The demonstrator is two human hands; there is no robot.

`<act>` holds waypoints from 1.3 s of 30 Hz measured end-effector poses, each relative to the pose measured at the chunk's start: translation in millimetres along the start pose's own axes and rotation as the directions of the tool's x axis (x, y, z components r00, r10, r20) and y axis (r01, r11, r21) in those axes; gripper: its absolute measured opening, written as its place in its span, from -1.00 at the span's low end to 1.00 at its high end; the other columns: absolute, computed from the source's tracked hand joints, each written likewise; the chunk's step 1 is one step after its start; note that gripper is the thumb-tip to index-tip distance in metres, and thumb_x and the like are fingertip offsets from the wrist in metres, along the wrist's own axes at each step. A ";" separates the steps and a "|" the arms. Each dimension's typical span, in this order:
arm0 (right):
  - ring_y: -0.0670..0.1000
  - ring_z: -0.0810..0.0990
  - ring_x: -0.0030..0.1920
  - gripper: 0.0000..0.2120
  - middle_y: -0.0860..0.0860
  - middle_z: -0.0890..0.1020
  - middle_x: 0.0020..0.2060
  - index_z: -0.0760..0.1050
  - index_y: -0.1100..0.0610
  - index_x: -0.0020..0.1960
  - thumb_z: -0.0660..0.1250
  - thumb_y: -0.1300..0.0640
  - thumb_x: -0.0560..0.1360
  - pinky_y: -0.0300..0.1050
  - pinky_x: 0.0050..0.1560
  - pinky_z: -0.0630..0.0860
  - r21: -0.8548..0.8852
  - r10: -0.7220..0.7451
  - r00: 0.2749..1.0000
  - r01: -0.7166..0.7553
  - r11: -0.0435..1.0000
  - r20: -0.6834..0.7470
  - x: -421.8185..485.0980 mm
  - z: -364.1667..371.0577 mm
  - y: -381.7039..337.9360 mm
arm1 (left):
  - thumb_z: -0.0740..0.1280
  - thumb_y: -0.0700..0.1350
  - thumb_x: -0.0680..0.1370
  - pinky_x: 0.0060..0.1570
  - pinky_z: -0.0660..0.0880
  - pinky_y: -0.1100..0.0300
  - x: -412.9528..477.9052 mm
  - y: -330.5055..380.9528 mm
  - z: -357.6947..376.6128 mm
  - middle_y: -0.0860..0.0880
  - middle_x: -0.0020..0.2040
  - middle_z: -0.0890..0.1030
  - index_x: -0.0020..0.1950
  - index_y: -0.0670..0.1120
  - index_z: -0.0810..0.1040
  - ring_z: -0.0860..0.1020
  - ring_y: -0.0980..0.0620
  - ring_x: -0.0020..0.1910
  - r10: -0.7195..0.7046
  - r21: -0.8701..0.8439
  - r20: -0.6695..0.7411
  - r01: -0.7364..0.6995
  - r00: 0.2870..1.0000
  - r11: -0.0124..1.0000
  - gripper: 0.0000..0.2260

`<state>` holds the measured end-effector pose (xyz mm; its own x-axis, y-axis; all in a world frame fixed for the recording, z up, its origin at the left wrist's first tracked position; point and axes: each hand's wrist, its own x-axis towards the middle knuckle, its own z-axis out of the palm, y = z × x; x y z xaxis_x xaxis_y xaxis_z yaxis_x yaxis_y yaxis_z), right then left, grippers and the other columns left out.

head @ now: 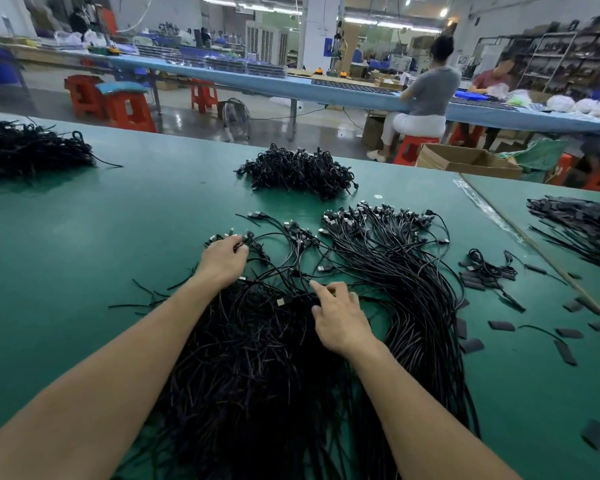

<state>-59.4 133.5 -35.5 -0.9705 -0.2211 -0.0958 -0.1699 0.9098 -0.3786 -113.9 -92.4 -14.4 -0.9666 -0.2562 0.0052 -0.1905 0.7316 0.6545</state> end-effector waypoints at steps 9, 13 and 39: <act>0.08 0.39 0.26 -0.84 0.04 0.49 0.21 0.59 0.06 0.13 0.28 0.06 0.63 -0.02 0.27 0.36 -0.260 -0.034 0.963 -0.038 0.965 -0.266 -3.9 -8.4 -8.3 | 0.31 -0.19 0.60 0.10 0.34 0.21 -44.2 32.0 17.7 0.06 -0.01 0.51 0.09 -0.06 0.63 0.46 0.05 0.04 0.376 -0.005 -0.356 -0.404 0.855 0.915 -0.86; 0.08 0.54 0.11 -0.83 0.00 0.63 0.01 0.57 0.06 0.14 0.22 0.16 0.63 -0.05 0.13 0.39 -0.218 -0.206 0.901 0.129 0.967 -0.382 -20.3 -23.5 -16.8 | 0.25 -0.07 0.60 0.18 0.42 0.11 -64.0 58.3 20.8 0.09 0.01 0.59 0.17 0.01 0.58 0.50 0.08 0.03 0.608 0.073 0.067 -0.612 0.791 0.788 -0.81; -0.14 0.29 -0.61 -0.49 -0.15 0.33 -0.63 0.25 0.06 -0.41 0.17 -0.15 0.65 -0.34 -0.57 0.23 0.452 0.142 0.747 0.229 0.862 -0.650 -43.0 -135.8 -9.3 | 0.13 0.05 0.69 -0.36 0.41 0.14 -71.7 0.7 -13.4 -0.02 -0.39 0.52 -0.22 -0.10 0.51 0.45 0.03 -0.43 0.266 -0.078 0.049 -0.262 0.963 0.962 -0.62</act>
<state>-39.3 182.2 97.2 -0.8599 0.1924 0.4728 -0.2917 0.5748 -0.7646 -42.4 -82.0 -4.2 -0.9896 -0.0212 0.1420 0.0832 0.7214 0.6875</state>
